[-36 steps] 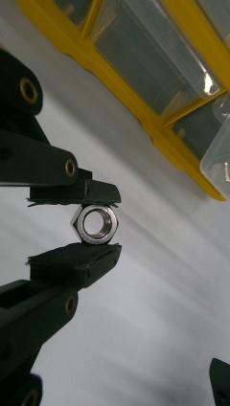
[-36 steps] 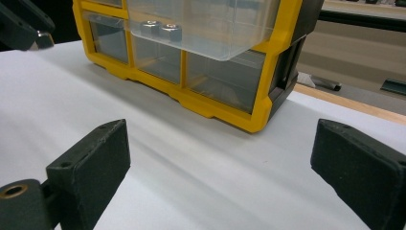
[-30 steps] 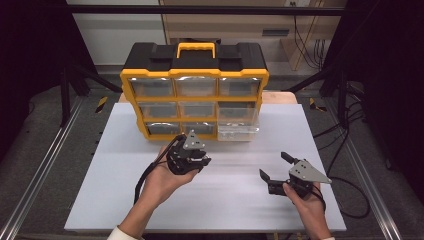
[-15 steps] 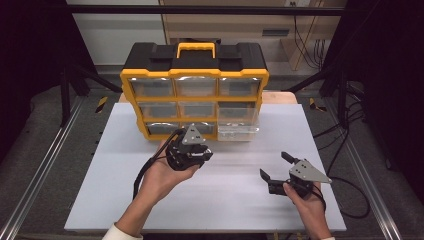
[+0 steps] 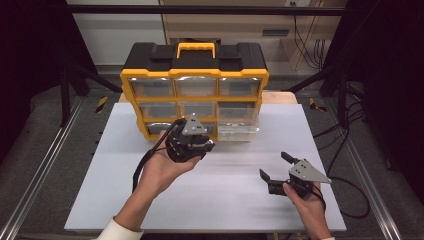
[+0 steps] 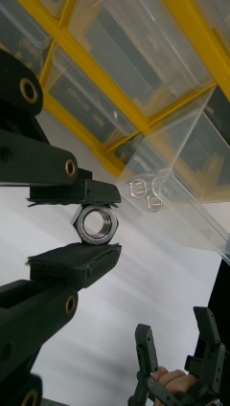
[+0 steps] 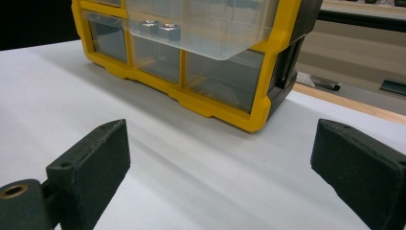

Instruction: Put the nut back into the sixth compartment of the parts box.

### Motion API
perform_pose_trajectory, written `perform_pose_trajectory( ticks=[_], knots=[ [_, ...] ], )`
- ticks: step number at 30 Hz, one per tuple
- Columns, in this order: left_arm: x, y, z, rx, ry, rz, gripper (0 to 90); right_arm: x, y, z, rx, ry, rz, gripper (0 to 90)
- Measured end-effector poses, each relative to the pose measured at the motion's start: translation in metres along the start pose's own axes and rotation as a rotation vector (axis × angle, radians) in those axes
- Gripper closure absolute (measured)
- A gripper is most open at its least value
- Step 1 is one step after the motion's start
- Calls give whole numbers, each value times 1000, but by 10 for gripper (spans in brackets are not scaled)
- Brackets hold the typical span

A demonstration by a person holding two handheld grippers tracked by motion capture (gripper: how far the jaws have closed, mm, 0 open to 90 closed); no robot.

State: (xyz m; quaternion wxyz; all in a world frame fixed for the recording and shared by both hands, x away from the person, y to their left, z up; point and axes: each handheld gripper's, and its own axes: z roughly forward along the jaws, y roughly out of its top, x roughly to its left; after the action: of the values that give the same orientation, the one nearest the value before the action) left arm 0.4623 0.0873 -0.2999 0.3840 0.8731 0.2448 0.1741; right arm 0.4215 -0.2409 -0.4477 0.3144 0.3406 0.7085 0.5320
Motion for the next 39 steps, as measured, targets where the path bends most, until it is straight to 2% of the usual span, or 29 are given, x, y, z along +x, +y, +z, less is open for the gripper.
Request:
perform_pose_trajectory(
  ticks=[3, 12, 21, 27, 32, 39],
  knots=[
    [1, 6, 1, 12, 6, 17, 697, 0, 0, 0, 0, 0, 0, 65],
    [-4, 20, -2, -8, 4, 30, 697, 0, 0, 0, 0, 0, 1, 65],
    [-7, 30, -1, -28, -2, 23, 697, -1, 0, -1, -2, 0, 1, 64],
    [-7, 37, -3, -40, 5, 26, 697, 0, 0, -1, -1, 0, 0, 65],
    [-4, 42, -5, -54, 16, 14, 697, 0, 0, 0, -1, 1, 1, 65],
    [-3, 49, -6, -49, 16, 28, 697, 0, 0, 0, 0, 1, 2, 64]
  ],
)
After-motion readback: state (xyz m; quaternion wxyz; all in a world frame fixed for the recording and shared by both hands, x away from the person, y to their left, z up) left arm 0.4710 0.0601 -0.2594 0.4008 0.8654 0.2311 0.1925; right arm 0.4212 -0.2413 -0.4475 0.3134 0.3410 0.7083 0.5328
